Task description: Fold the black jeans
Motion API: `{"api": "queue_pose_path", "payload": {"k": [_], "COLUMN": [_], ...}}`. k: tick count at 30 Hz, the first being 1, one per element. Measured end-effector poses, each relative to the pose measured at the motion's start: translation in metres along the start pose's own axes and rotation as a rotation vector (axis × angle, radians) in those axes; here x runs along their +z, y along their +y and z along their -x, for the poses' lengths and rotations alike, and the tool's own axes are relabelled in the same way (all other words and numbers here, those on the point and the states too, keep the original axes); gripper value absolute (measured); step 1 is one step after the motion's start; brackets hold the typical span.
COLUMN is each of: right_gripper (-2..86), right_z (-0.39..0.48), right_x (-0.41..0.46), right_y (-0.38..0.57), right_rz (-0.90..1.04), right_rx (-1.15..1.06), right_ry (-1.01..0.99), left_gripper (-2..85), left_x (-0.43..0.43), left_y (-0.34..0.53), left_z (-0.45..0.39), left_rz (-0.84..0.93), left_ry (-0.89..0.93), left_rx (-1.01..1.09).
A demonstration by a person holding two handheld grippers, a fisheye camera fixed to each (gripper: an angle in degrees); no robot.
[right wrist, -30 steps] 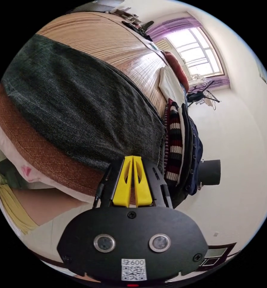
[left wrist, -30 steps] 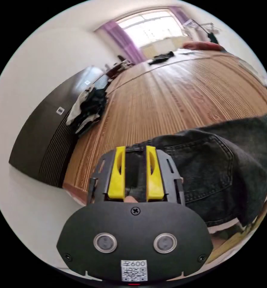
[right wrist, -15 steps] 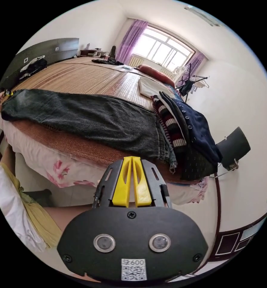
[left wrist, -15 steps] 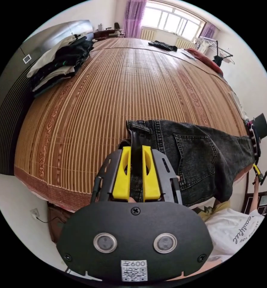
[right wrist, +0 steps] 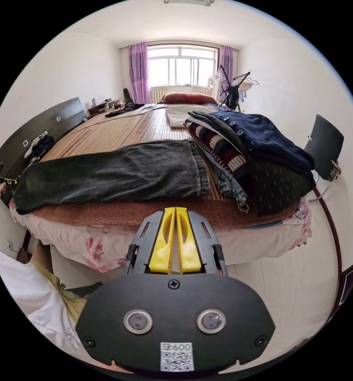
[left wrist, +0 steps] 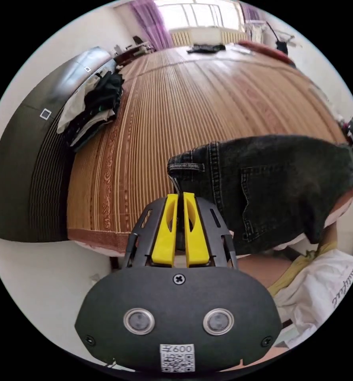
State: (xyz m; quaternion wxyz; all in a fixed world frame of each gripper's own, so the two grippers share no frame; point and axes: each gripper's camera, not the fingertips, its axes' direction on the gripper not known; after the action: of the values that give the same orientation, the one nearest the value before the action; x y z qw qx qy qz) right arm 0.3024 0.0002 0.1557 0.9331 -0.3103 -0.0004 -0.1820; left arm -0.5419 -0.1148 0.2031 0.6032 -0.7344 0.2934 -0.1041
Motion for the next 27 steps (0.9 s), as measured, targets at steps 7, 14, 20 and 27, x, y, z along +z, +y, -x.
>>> {"api": "queue_pose_path", "payload": {"k": [7, 14, 20, 27], "right_gripper": [-0.7, 7.6, 5.9, 0.8], "right_z": [-0.019, -0.064, -0.052, 0.001], "right_x": [-0.03, -0.023, 0.005, -0.014], "right_y": [-0.002, -0.026, -0.036, -0.032], "right_rz": [-0.081, -0.154, 0.035, 0.008], "right_rx": [0.044, 0.249, 0.136, -0.027], "right_ry": [0.1, -0.16, -0.142, 0.029], "left_gripper": [2.5, 2.4, 2.4, 2.5], "left_x": [0.05, 0.074, 0.095, 0.089], "left_y": [0.011, 0.094, 0.138, 0.133], "left_z": [-0.013, 0.037, 0.042, 0.021], "left_rz": [0.018, -0.222, -0.347, -0.31], "left_ry": [0.014, 0.334, 0.433, 0.309], "left_rx": [-0.143, -0.492, -0.589, -0.498]}}
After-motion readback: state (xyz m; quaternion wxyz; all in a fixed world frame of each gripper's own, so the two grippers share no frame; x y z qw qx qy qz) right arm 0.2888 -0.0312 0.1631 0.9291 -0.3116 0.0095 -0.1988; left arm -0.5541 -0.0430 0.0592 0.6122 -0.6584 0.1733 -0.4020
